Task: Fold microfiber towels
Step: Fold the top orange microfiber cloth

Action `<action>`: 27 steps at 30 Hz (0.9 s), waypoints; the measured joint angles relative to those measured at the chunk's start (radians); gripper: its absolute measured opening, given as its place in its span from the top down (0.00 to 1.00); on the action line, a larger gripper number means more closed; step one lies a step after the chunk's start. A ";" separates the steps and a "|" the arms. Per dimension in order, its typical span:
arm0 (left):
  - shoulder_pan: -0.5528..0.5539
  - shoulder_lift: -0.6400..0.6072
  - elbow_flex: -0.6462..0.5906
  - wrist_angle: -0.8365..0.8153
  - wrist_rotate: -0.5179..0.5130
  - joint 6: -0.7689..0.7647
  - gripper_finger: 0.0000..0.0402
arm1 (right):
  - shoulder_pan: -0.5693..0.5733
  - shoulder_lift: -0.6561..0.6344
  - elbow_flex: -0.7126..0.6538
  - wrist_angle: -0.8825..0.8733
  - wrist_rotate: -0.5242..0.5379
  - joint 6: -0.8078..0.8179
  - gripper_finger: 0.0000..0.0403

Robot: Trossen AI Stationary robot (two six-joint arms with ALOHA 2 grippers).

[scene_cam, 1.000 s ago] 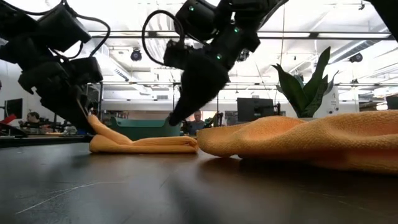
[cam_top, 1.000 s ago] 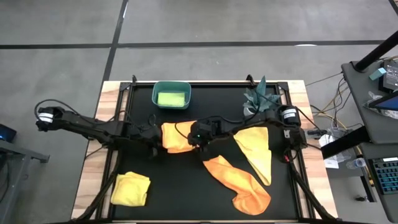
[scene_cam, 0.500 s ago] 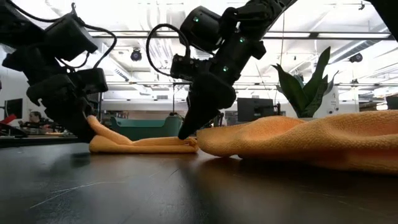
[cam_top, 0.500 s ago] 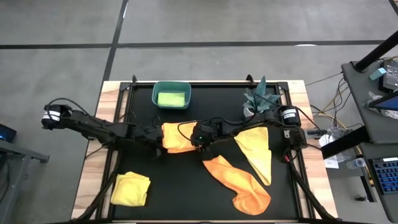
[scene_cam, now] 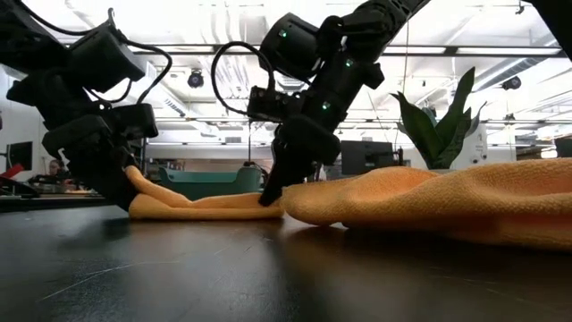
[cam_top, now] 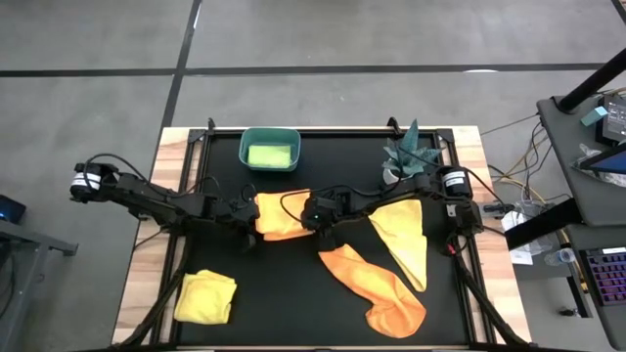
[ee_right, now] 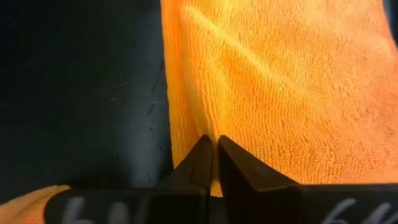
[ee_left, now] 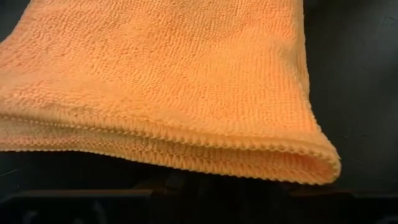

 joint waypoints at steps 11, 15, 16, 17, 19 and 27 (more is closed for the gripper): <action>0.000 0.028 -0.001 0.005 -0.032 -0.001 0.76 | 0.009 -0.073 -0.008 -0.065 0.026 0.075 0.98; 0.000 0.003 0.006 -0.009 0.017 0.001 0.76 | 0.013 -0.075 -0.022 -0.065 0.093 0.159 0.98; -0.004 -0.013 0.006 -0.017 0.046 0.000 0.76 | 0.013 -0.075 -0.027 -0.064 0.095 0.173 0.98; -0.012 -0.027 0.006 -0.025 0.083 0.000 0.76 | 0.015 -0.075 -0.033 -0.062 0.095 0.186 0.98; -0.025 -0.062 0.011 -0.033 0.143 0.014 0.76 | 0.017 -0.075 -0.044 -0.048 0.098 0.197 0.98; -0.129 -0.146 0.013 0.008 0.159 0.018 0.85 | 0.022 -0.075 -0.048 -0.016 0.097 0.227 0.98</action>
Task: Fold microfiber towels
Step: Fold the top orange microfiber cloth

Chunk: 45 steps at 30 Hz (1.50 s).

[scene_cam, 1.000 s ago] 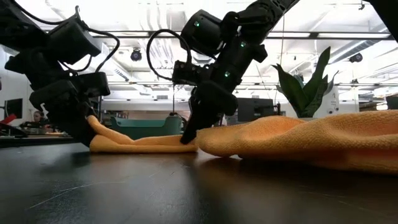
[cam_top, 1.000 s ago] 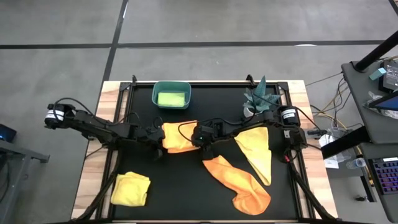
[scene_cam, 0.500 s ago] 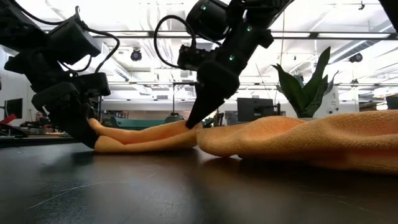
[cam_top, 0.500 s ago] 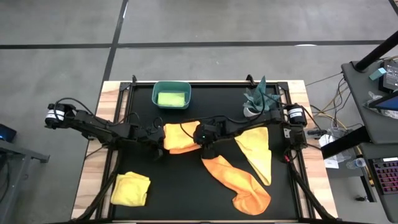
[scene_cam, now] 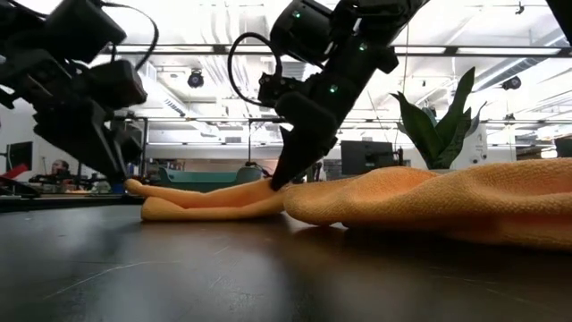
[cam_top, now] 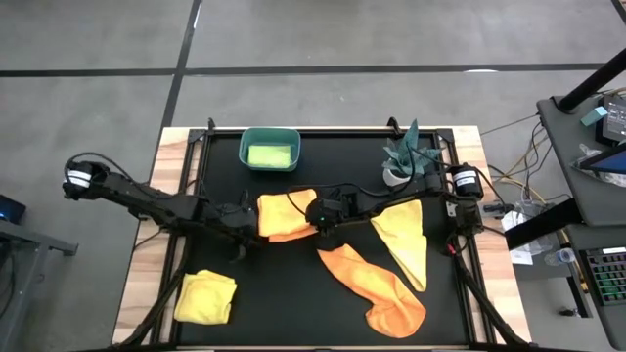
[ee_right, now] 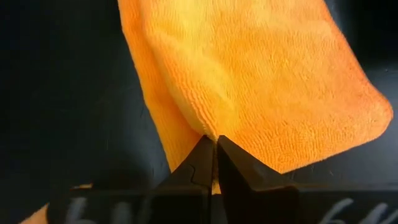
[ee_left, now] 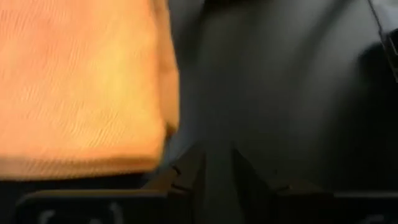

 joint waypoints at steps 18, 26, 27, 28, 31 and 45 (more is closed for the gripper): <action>-0.182 0.330 0.085 0.180 -0.445 0.008 1.00 | 0.000 0.000 0.000 0.057 0.000 0.010 0.98; -0.181 0.365 0.080 0.160 -0.446 -0.025 1.00 | 0.006 -0.003 0.000 0.042 0.000 -0.009 0.98; -0.181 0.359 0.079 0.143 -0.448 -0.032 1.00 | 0.008 -0.005 -0.001 0.041 -0.002 -0.011 0.98; -0.181 0.356 0.079 0.129 -0.452 -0.045 1.00 | 0.012 -0.007 -0.001 0.041 -0.002 -0.014 0.98; -0.176 0.348 0.079 0.073 -0.458 -0.078 1.00 | 0.023 -0.018 -0.001 0.028 -0.002 -0.038 0.98; -0.175 0.345 0.076 0.045 -0.463 -0.104 1.00 | 0.055 -0.026 -0.001 -0.085 -0.012 -0.145 0.98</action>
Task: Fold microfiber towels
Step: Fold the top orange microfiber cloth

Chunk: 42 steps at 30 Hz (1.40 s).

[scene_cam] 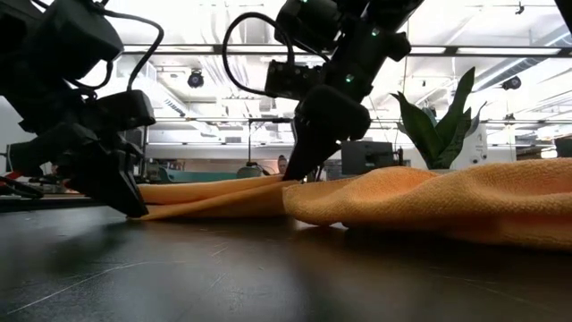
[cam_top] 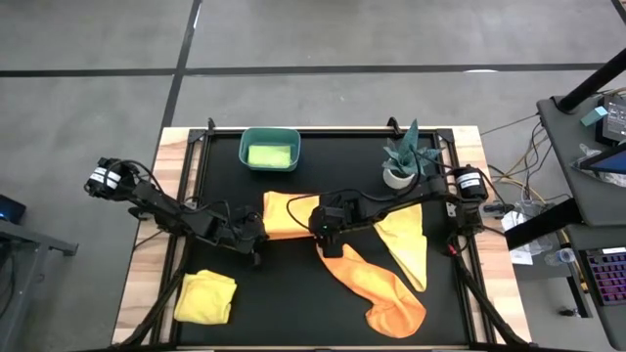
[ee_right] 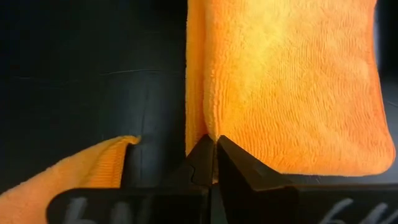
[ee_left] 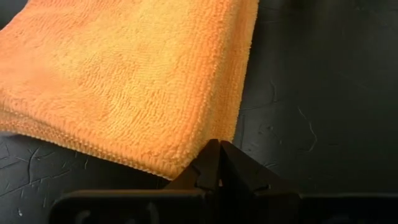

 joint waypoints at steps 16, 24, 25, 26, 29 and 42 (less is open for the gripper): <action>0.000 -0.174 0.003 -0.138 0.060 0.050 1.00 | 0.006 0.000 0.000 -0.006 -0.002 0.001 0.83; 0.000 -0.291 0.002 -0.160 0.009 0.056 1.00 | 0.006 -0.026 0.000 -0.073 0.001 0.010 0.67; 0.000 -0.298 0.002 -0.156 -0.014 0.056 1.00 | 0.006 -0.033 0.000 -0.072 0.001 0.011 0.66; -0.001 -0.300 0.000 -0.154 -0.046 0.055 1.00 | 0.006 -0.036 0.000 -0.069 0.001 0.013 0.66; 0.000 -0.293 -0.014 -0.157 -0.122 0.052 1.00 | 0.006 -0.038 0.000 -0.028 0.001 0.013 0.66; 0.000 -0.133 -0.018 -0.102 -0.074 0.029 1.00 | 0.006 0.054 0.000 0.115 -0.052 0.033 0.71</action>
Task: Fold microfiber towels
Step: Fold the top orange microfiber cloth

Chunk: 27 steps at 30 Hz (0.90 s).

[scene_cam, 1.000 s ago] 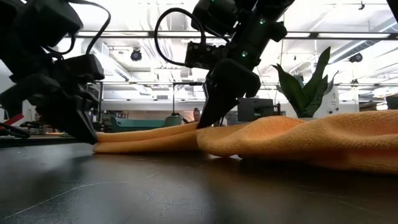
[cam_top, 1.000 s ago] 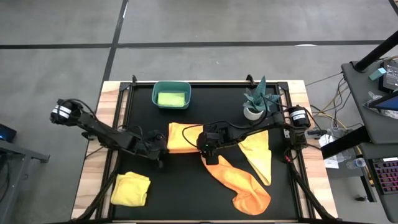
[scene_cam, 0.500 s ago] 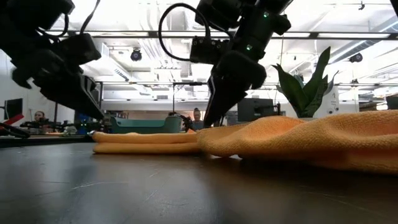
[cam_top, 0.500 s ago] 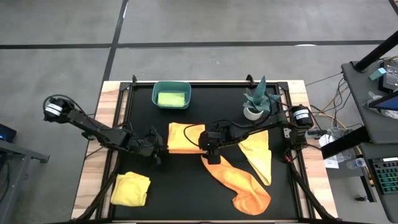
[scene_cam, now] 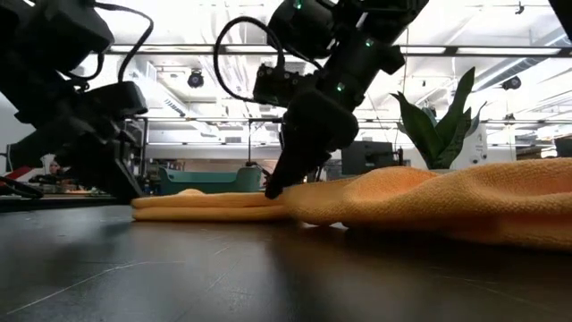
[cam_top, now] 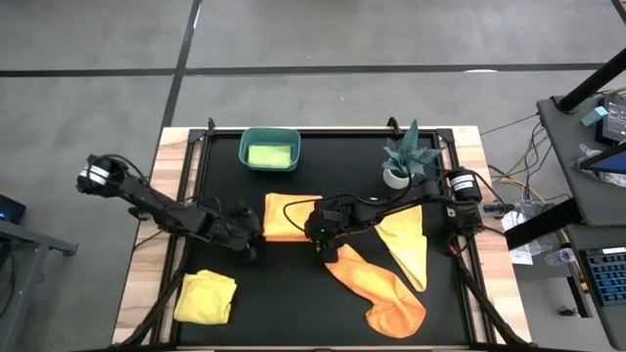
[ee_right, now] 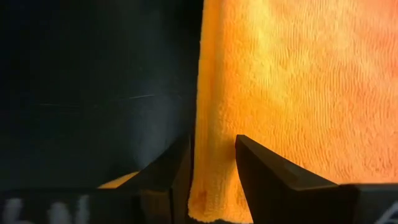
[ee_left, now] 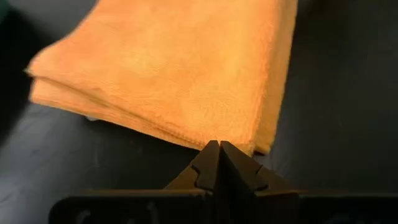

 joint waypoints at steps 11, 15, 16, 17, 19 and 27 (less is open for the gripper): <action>-0.001 -0.018 0.002 0.009 0.129 -0.030 1.00 | -0.003 0.030 0.000 -0.001 0.000 0.049 0.75; -0.002 -0.029 0.007 0.041 0.232 -0.031 1.00 | -0.003 0.027 0.000 -0.002 0.001 0.044 0.89; -0.002 -0.028 0.007 0.067 0.248 -0.030 1.00 | -0.003 0.027 0.000 -0.002 0.002 0.044 0.93; -0.003 -0.023 0.007 0.093 0.250 -0.029 1.00 | -0.003 0.027 0.000 -0.002 0.002 0.043 0.96; -0.003 -0.008 0.007 0.141 0.252 -0.026 1.00 | -0.003 0.026 0.000 -0.002 0.005 0.043 0.97; -0.003 0.135 0.007 0.268 0.192 -0.003 1.00 | -0.003 0.023 0.006 -0.004 0.008 0.027 0.98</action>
